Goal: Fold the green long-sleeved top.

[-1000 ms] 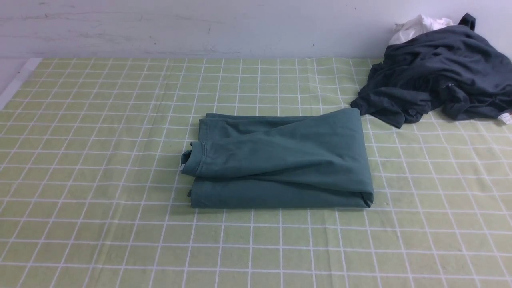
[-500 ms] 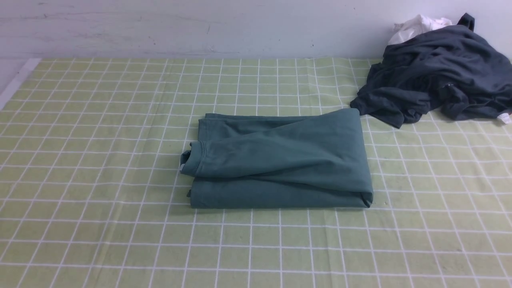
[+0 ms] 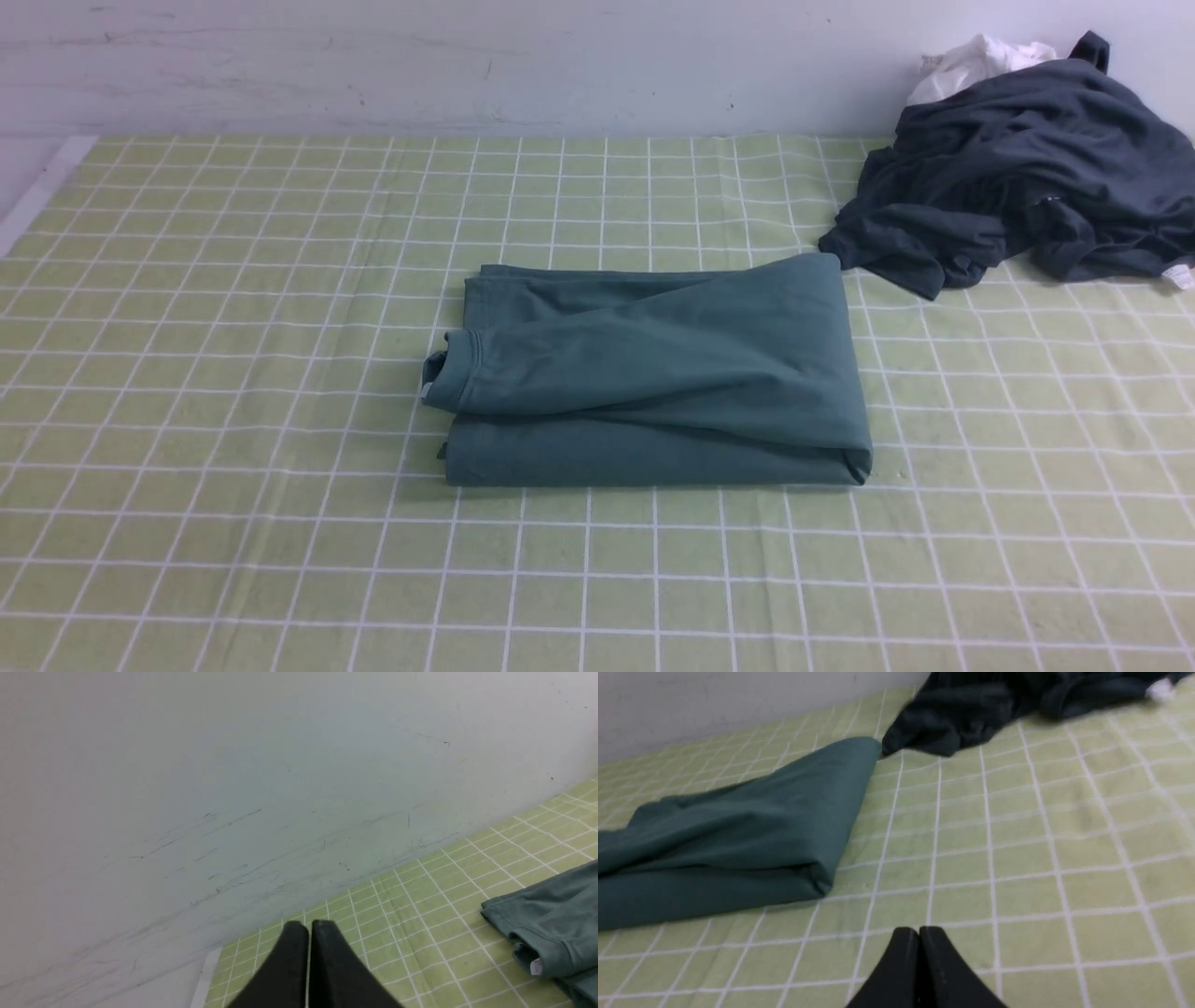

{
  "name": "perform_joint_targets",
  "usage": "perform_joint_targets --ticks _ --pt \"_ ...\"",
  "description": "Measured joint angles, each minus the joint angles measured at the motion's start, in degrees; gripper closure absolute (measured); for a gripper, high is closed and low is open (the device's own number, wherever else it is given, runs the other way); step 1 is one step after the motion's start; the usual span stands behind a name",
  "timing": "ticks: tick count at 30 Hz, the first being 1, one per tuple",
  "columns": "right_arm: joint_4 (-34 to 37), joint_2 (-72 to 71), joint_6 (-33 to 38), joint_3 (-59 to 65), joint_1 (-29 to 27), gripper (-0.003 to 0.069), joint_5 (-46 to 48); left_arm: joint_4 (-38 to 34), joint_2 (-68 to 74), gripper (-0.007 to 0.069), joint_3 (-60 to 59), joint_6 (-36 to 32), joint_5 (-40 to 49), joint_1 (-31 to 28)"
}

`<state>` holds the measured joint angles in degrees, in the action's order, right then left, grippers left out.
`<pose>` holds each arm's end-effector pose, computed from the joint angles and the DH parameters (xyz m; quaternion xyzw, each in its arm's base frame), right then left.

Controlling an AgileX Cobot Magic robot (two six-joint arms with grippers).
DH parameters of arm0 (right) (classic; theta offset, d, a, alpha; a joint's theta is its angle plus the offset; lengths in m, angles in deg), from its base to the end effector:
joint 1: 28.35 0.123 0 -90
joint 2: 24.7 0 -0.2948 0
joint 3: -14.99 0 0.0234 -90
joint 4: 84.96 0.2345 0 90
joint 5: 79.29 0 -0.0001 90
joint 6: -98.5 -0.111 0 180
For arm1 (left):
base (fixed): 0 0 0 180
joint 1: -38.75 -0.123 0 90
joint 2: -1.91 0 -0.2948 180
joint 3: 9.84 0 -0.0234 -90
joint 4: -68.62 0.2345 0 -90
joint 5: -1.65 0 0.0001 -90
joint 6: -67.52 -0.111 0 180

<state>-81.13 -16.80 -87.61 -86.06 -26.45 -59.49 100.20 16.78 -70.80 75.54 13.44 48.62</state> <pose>0.0471 0.0041 0.1680 0.0479 0.8004 0.0695 0.5935 0.0481 0.0037 0.2865 0.1550 0.6637 0.1199 0.7218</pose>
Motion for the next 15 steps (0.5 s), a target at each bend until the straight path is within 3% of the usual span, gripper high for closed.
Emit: perform_joint_targets --ticks 5,15 --pt "-8.21 -0.92 0.62 0.00 -1.41 0.0671 0.20 0.00 -0.06 0.0629 0.00 0.00 0.03 0.00" --pt "-5.72 -0.92 8.71 0.00 -1.46 0.0671 0.26 0.00 -0.06 0.0629 0.00 0.00 0.03 0.00"
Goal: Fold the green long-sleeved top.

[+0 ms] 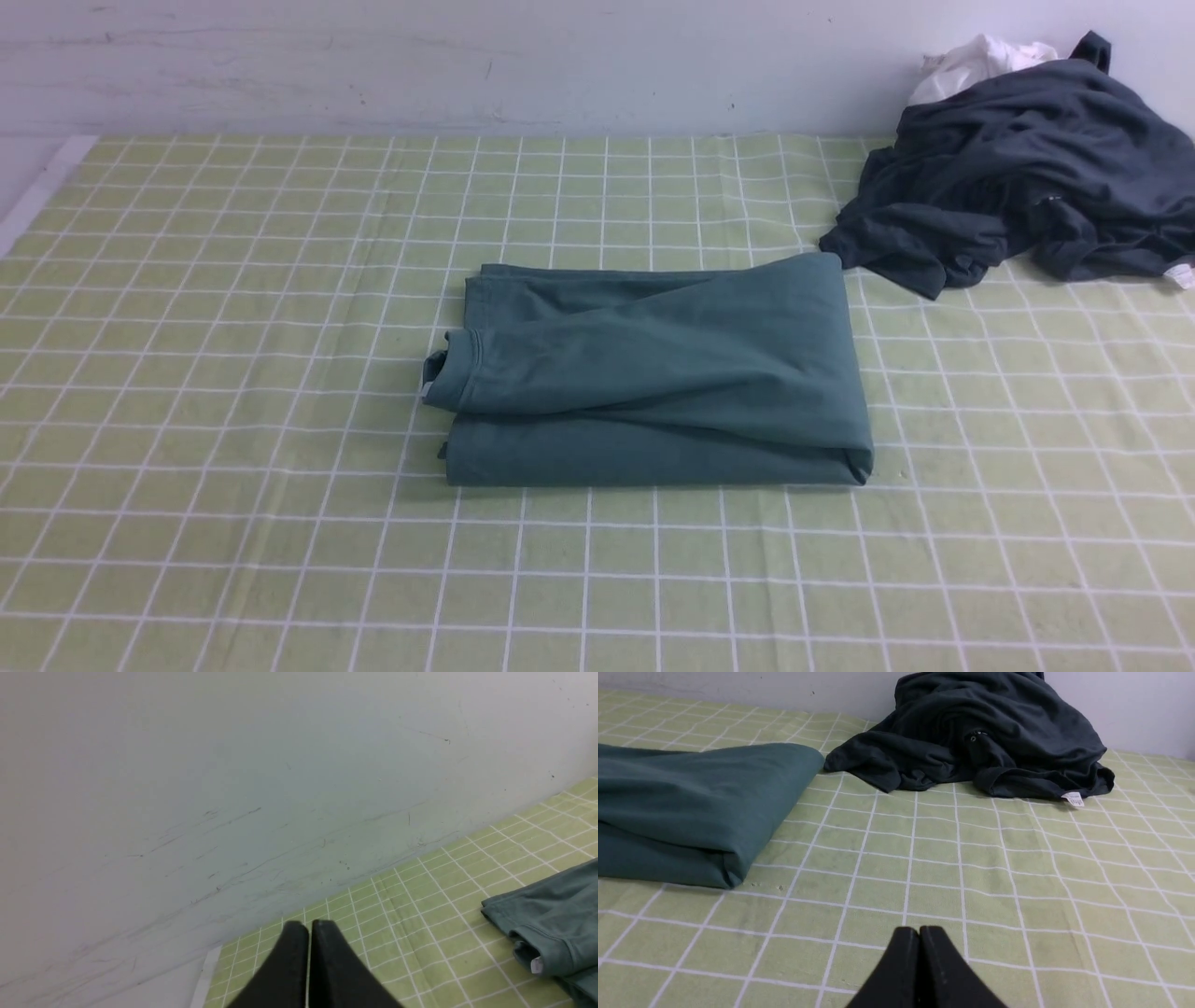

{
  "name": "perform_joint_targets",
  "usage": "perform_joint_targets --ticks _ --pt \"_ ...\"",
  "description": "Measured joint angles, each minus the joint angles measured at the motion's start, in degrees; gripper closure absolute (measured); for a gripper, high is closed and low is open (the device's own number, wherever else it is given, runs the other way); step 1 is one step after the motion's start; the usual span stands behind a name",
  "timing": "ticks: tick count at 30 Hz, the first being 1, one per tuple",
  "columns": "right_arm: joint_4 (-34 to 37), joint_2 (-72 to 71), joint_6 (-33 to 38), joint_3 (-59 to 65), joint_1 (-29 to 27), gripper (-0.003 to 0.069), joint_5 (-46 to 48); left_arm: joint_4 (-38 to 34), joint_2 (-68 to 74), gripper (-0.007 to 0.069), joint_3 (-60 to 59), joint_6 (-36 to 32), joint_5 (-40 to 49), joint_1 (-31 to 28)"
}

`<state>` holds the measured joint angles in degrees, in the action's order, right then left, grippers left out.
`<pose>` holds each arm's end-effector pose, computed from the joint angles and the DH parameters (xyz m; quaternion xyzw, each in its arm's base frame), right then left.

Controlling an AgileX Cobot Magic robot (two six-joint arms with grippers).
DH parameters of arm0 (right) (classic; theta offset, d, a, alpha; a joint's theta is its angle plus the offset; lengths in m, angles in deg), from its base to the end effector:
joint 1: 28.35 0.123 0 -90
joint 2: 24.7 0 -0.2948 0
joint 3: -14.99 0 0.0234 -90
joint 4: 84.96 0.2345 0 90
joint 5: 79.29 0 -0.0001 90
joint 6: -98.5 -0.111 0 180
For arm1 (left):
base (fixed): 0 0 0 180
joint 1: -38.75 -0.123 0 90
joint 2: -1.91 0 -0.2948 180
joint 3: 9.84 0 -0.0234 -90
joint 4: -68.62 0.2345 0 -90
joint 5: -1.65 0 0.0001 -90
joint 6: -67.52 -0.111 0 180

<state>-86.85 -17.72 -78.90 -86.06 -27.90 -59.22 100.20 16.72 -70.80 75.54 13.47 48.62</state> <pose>0.0463 -0.0009 0.1681 -0.0302 0.7980 -0.0251 0.6014 0.0480 0.0038 0.2865 0.1548 0.6636 0.1200 0.7220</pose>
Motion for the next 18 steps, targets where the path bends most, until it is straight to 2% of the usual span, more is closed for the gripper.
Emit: perform_joint_targets --ticks 5,18 --pt "4.21 0.00 0.34 0.00 -0.06 0.0671 0.06 0.00 0.00 0.0629 0.00 0.00 0.00 0.00" --pt "4.81 0.00 0.41 -0.04 -0.06 0.0671 0.19 0.00 0.00 0.0629 0.00 0.00 0.00 0.00"
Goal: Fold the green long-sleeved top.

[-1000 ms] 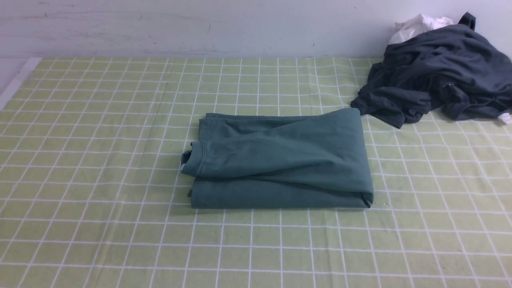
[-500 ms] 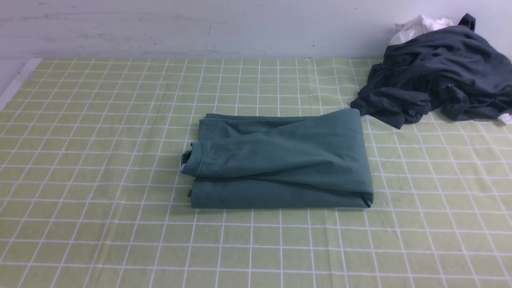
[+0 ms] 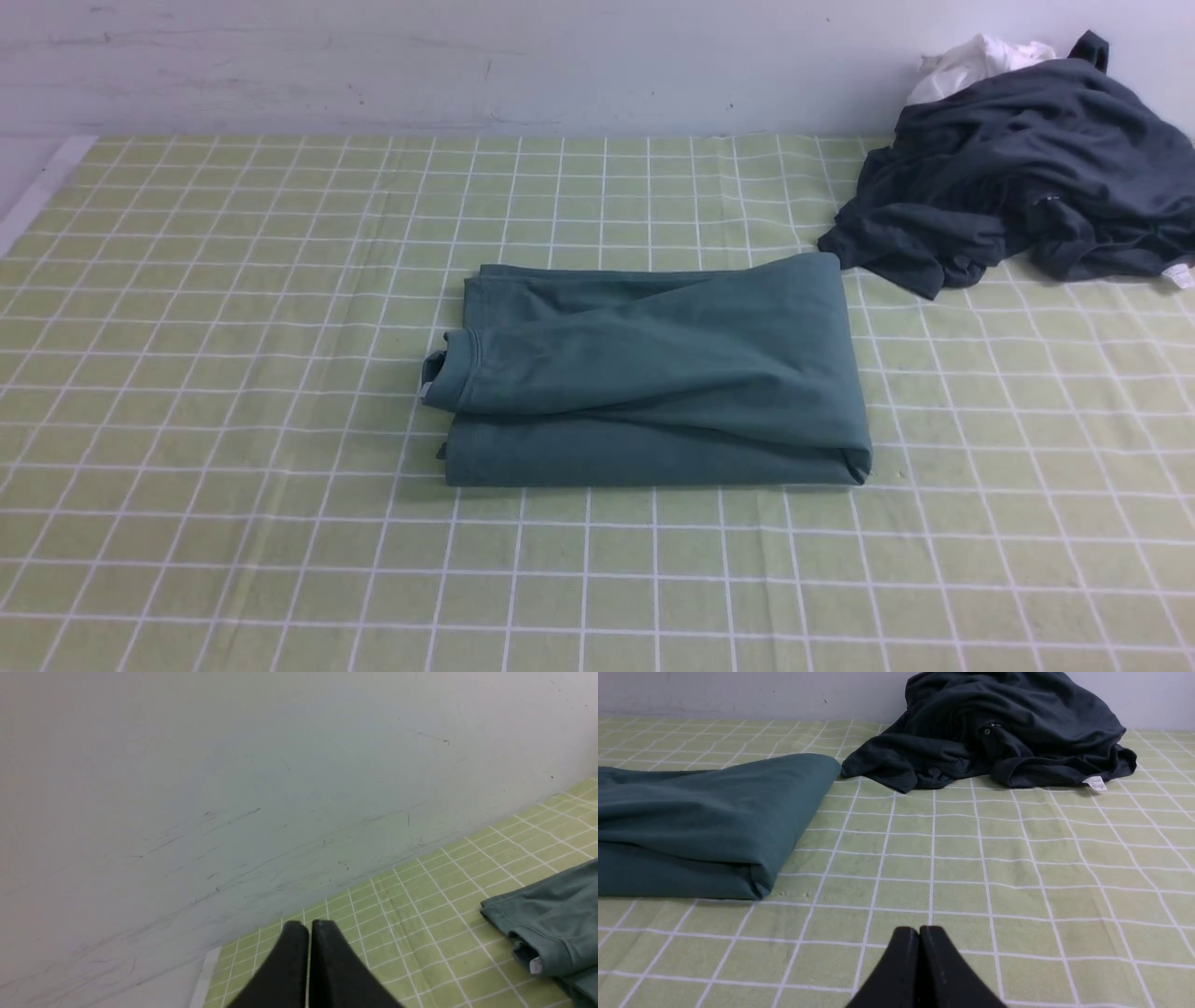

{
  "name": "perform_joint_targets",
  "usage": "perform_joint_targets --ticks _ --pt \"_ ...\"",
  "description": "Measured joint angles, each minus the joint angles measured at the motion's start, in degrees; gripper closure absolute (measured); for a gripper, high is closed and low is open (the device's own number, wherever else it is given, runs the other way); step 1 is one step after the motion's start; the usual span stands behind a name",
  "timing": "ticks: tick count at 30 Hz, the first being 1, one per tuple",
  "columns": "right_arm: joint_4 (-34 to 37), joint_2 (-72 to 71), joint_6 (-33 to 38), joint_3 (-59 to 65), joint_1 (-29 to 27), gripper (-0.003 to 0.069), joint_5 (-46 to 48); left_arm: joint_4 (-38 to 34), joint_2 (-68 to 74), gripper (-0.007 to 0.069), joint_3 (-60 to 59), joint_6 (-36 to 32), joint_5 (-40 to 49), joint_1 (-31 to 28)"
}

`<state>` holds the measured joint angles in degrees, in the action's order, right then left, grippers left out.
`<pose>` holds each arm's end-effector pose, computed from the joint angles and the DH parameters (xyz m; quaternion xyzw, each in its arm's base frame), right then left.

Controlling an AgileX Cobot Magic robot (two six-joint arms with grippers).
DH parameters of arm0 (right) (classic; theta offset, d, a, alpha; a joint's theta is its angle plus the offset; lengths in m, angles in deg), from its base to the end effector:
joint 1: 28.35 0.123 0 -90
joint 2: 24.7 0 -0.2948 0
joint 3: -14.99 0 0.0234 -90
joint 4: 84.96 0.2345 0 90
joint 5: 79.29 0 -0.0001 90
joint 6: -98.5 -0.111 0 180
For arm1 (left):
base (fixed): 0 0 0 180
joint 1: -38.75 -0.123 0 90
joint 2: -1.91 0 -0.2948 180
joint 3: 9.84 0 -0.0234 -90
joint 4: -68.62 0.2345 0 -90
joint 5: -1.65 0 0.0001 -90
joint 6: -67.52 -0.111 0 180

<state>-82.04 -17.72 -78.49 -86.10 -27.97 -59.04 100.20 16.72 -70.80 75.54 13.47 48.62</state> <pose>0.0462 0.0023 0.1681 -0.0098 0.7992 0.0076 0.6010 0.0480 0.0038 0.2865 0.1548 0.6636 0.1200 0.7220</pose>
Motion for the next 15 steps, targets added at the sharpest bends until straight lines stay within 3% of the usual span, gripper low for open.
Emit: perform_joint_targets --ticks 9,15 --pt "0.16 0.00 0.13 0.00 -0.05 0.0671 0.06 -0.21 -2.03 0.0629 -3.34 -0.21 -0.96 -1.34" --pt "0.28 0.00 0.13 0.00 -0.30 0.0671 0.11 -14.73 -7.70 0.0629 -11.62 -0.96 -5.43 -7.06"
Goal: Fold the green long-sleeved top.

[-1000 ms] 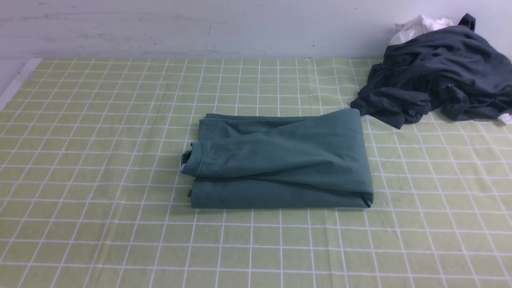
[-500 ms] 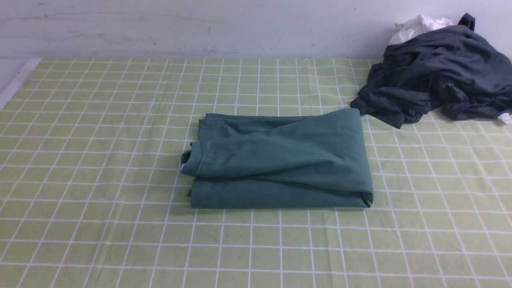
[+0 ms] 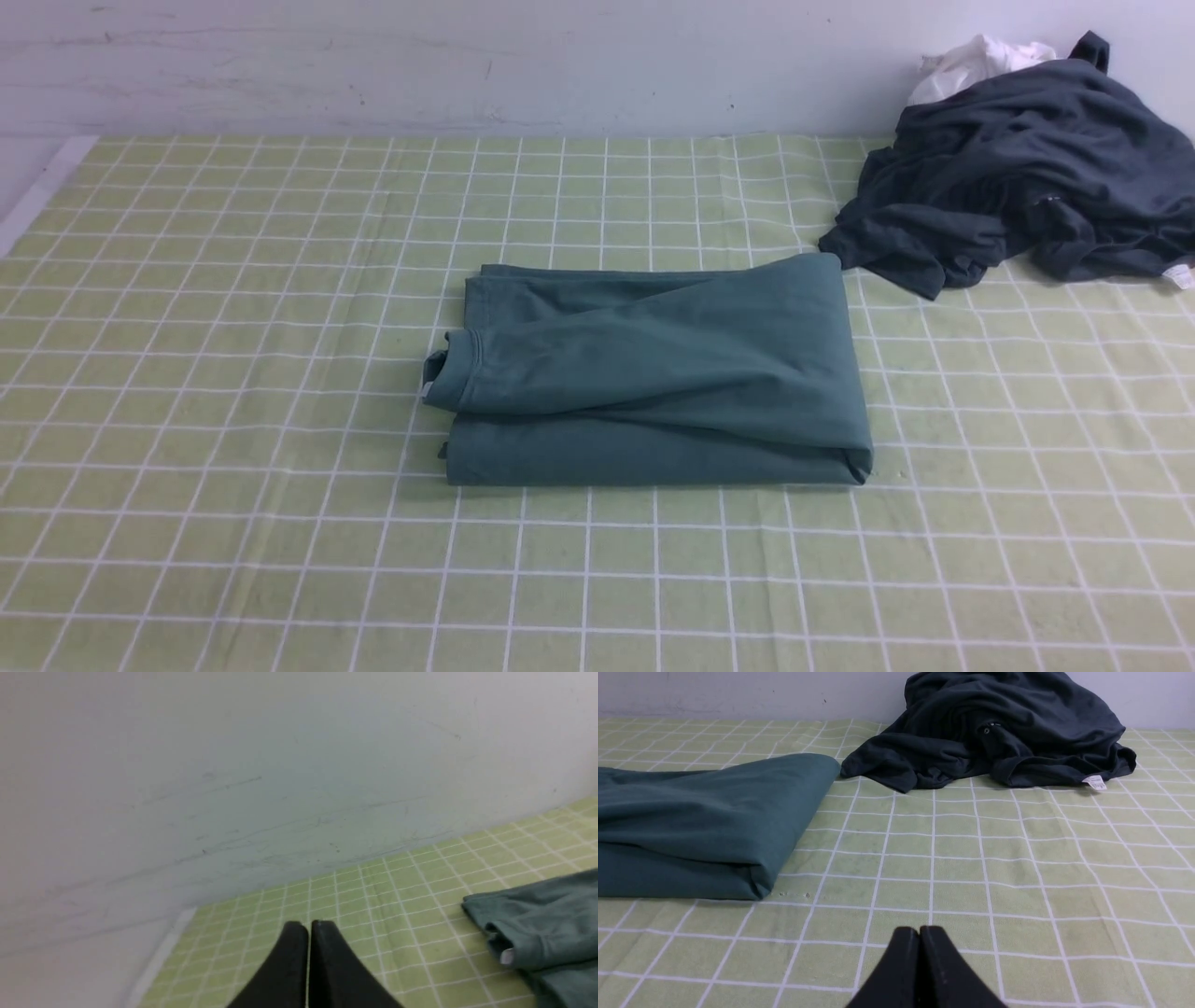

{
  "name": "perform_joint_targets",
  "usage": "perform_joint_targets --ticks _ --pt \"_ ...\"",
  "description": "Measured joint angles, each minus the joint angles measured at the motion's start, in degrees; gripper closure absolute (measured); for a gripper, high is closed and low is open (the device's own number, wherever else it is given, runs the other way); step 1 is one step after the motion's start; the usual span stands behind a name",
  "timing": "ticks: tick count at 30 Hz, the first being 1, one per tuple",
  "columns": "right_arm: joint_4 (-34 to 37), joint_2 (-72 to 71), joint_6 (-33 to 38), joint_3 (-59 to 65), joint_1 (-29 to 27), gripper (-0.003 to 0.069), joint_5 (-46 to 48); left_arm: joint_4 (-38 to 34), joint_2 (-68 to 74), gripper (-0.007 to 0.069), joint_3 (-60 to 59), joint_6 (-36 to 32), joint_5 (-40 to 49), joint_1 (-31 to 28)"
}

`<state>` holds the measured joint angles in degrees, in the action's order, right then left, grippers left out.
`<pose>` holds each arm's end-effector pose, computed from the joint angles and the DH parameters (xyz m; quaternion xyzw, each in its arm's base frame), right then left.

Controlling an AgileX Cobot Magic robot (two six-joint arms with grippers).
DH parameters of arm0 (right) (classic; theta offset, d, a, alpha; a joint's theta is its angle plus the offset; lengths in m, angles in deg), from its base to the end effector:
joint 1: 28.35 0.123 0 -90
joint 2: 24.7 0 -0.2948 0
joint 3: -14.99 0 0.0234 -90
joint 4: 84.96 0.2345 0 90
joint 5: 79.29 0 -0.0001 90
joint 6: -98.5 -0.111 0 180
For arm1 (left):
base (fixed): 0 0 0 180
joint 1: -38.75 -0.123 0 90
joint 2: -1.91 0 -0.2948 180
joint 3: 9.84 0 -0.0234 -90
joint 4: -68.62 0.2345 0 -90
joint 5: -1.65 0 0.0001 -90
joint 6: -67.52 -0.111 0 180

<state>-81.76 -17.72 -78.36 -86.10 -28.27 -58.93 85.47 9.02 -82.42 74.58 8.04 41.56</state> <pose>0.0461 0.0022 0.1679 -0.0074 0.7997 0.0075 0.6003 0.0448 0.0014 0.2325 0.0624 0.6779 0.0549 0.7304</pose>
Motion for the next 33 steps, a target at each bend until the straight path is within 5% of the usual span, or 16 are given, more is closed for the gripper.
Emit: perform_joint_targets --ticks 4,13,33 --pt "0.30 0.00 0.00 0.00 0.00 0.0671 0.09 -10.54 -0.26 0.0629 -6.13 -5.67 -5.85 -3.83" --pt "0.35 0.00 0.00 -0.02 0.00 0.0671 0.15 -19.25 -0.26 0.0629 -6.51 -11.78 15.77 -4.04" --pt "0.35 0.00 0.00 -0.02 0.00 0.0671 0.15 -20.27 -0.26 0.0629 -6.51 -12.17 15.90 -4.04"
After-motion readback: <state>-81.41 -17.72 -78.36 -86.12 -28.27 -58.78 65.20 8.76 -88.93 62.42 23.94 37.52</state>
